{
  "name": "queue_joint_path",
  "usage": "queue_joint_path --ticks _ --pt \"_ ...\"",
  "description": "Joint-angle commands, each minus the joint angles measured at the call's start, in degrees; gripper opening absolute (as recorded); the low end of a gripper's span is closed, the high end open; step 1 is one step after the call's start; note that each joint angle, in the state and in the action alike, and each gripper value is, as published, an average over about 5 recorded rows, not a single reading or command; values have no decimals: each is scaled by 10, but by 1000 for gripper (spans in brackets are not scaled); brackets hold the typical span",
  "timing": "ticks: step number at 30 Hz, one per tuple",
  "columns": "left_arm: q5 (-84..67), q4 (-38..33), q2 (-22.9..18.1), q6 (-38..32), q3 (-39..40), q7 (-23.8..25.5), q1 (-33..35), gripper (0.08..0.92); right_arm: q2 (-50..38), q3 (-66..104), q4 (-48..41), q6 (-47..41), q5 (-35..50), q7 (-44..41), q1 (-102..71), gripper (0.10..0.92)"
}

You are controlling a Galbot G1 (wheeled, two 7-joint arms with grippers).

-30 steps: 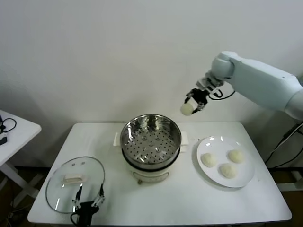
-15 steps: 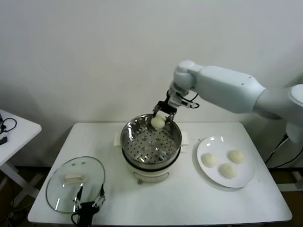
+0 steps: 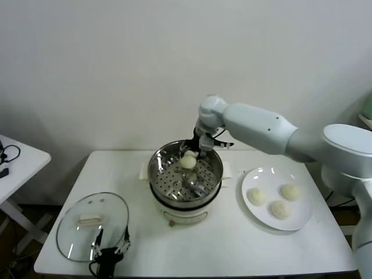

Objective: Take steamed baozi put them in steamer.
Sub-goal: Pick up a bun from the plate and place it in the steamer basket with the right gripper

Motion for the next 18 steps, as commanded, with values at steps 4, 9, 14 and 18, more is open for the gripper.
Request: queue_joint_path --ticks 4,9,14,18 --pt "1 3 -1 -3 -1 -1 -2 823 31 39 -63 23 -86 39 -43 634" --pt "-1 4 0 -3 -3 -1 -1 823 33 39 -67 23 -79 36 -47 649" --pt "-1 4 -1 -4 -2 -1 -1 823 33 41 -71 22 -68 46 -49 672" --pt "0 2 -2 -5 -3 -1 0 823 27 31 -64 22 -23 45 -37 741"
